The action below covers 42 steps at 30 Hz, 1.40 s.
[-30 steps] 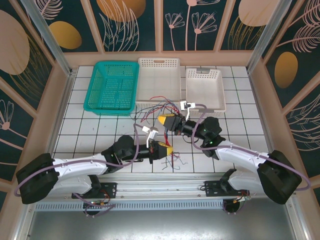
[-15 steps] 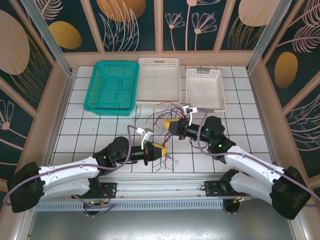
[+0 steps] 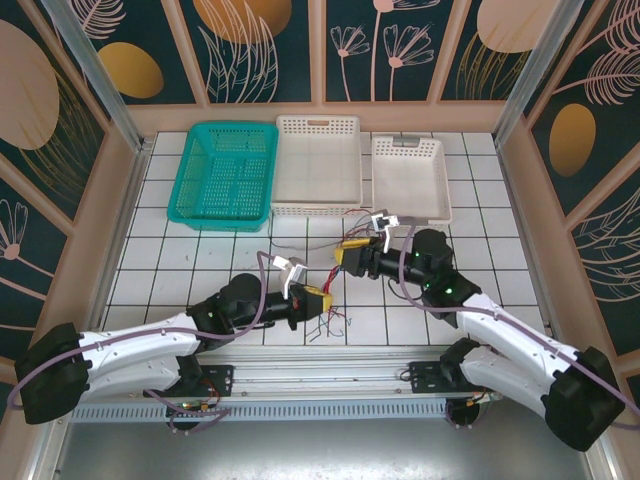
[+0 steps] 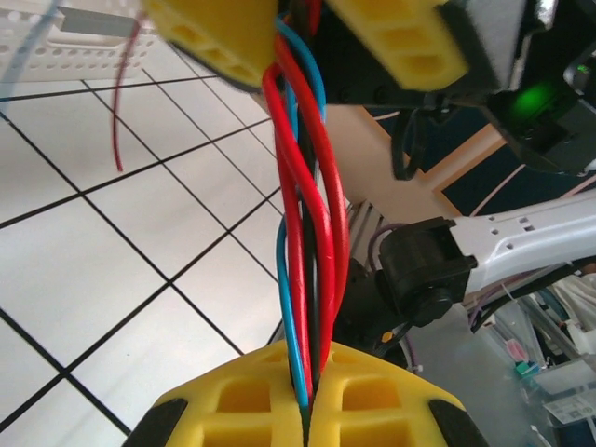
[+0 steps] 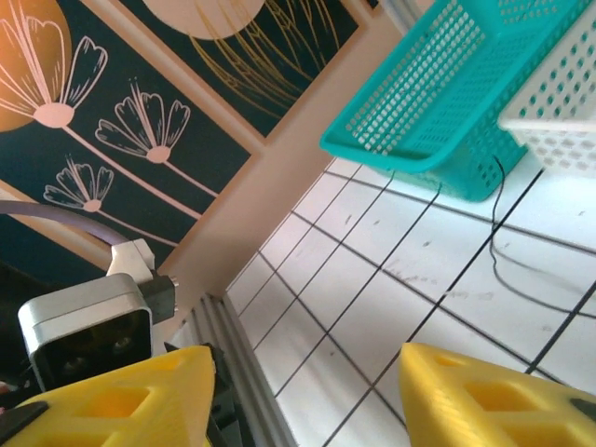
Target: Untangle the cables
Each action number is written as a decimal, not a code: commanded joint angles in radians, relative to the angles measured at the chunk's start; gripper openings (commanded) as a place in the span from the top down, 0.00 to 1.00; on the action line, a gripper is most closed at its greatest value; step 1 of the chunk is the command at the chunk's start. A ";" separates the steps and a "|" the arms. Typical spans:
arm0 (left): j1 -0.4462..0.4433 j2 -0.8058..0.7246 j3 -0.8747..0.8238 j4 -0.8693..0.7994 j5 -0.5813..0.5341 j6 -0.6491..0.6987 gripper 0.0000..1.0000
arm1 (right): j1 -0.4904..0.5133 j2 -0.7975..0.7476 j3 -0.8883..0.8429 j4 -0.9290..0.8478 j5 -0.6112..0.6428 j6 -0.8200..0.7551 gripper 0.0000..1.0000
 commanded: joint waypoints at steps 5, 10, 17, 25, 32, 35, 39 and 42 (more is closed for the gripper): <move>-0.002 -0.034 0.014 -0.093 -0.115 0.034 1.00 | -0.063 -0.099 0.090 -0.202 0.097 -0.014 0.32; -0.002 -0.046 0.026 -0.123 -0.157 0.032 1.00 | -0.096 -0.093 0.176 -0.404 0.141 -0.013 0.28; -0.002 -0.063 0.097 -0.264 -0.252 0.022 1.00 | -0.157 -0.043 0.226 -0.585 0.146 -0.040 0.28; -0.002 -0.145 0.164 -0.489 -0.470 -0.023 1.00 | -0.227 -0.037 0.194 -0.673 0.120 -0.085 0.14; -0.002 -0.118 0.197 -0.556 -0.500 -0.062 1.00 | -0.236 -0.031 0.185 -0.699 0.067 -0.132 0.08; -0.001 -0.094 0.202 -0.547 -0.461 -0.063 1.00 | -0.248 -0.042 0.184 -0.698 0.078 -0.129 0.08; 0.000 -0.084 0.205 -0.529 -0.418 -0.057 1.00 | -0.243 -0.092 0.132 -0.563 -0.101 -0.085 0.13; -0.001 -0.068 0.207 -0.495 -0.364 -0.044 1.00 | -0.215 -0.118 0.056 -0.377 -0.229 -0.011 0.21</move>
